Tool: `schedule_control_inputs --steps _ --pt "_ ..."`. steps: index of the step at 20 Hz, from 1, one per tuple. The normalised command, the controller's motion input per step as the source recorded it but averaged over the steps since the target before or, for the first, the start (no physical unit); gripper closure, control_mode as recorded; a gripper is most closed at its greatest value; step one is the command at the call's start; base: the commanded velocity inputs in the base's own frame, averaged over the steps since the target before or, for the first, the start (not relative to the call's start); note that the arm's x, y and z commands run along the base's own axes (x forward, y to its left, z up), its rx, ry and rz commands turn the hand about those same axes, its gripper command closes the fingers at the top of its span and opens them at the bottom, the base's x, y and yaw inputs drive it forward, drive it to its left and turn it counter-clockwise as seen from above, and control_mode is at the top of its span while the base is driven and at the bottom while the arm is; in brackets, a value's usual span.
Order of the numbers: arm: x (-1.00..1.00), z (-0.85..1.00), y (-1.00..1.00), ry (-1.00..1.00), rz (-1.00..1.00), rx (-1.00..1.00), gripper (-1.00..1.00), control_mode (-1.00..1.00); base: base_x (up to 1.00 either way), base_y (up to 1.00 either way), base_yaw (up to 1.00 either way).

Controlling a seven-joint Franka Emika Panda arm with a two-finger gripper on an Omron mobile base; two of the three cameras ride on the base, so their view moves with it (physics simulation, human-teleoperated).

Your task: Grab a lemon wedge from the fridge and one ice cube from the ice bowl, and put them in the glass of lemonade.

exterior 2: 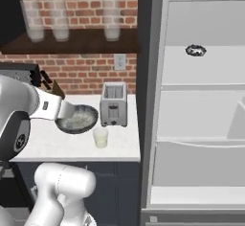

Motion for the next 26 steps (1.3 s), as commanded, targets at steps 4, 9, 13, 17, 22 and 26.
schedule_control_inputs --steps 4,9,13,17,22,26 --pt "0.16 0.00 0.00 0.11 -0.02 0.00 1.00 -1.00 0.19 0.00 0.00" --pt "0.30 0.00 0.00 0.35 -0.11 0.00 1.00 -1.00 0.00 0.00 0.00" --pt "0.42 0.00 0.00 0.48 -0.17 0.00 1.00 -1.00 0.00 0.00 0.00" --pt "0.46 -0.42 0.00 0.21 -0.09 0.00 1.00 -1.00 0.00 0.00 0.00" --pt "0.11 -1.00 -0.10 0.01 -0.02 0.00 1.00 -1.00 0.00 0.00 0.00" --pt "0.15 -0.98 -0.26 -0.06 0.00 0.10 1.00 -1.00 0.00 0.00 0.00"
